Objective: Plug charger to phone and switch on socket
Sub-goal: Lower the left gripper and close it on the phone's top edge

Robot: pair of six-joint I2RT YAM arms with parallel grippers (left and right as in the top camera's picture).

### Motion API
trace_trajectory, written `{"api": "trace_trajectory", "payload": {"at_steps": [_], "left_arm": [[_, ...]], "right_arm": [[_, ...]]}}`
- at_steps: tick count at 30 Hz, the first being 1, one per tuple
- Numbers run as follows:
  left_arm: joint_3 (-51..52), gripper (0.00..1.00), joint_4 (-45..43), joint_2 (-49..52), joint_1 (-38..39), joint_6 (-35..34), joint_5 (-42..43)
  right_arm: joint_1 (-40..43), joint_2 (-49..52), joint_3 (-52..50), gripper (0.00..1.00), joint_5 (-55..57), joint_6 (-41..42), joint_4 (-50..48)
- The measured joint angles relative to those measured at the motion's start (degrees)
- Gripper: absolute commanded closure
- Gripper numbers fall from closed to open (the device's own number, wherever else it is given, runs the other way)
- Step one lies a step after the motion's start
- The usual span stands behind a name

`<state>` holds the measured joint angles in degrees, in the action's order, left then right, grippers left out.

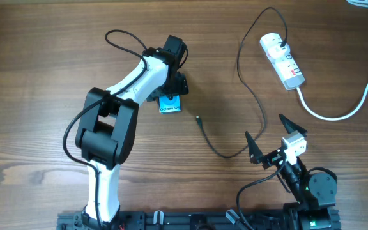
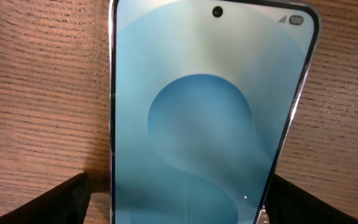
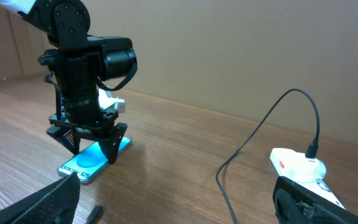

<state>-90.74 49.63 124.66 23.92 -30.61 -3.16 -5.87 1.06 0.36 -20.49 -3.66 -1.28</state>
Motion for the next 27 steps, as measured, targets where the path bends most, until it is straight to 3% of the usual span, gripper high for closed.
{"api": "trace_trajectory", "payload": {"at_steps": [4, 11, 16, 17, 27], "left_arm": [[0.0, 0.00, 0.1, 0.0, 0.0, 0.1, 0.0], [0.0, 0.15, 0.1, 0.0, 0.0, 0.3, 0.0], [0.0, 0.10, 0.1, 0.0, 0.0, 0.3, 0.0], [0.0, 0.00, 0.1, 0.0, 0.0, 0.3, 0.0], [0.0, 0.07, 0.0, 0.0, 0.0, 0.3, 0.0]], "right_arm": [[0.0, 0.0, 0.0, 0.00, 0.0, 0.0, 0.0], [0.0, 0.0, 0.0, 0.00, 0.0, 0.0, 0.0], [0.0, 0.0, 0.0, 0.00, 0.0, 0.0, 0.0], [0.0, 0.0, 0.0, 0.00, 0.0, 0.0, 0.0], [0.0, 0.0, 0.0, 0.01, 0.0, 0.0, 0.0]]}}
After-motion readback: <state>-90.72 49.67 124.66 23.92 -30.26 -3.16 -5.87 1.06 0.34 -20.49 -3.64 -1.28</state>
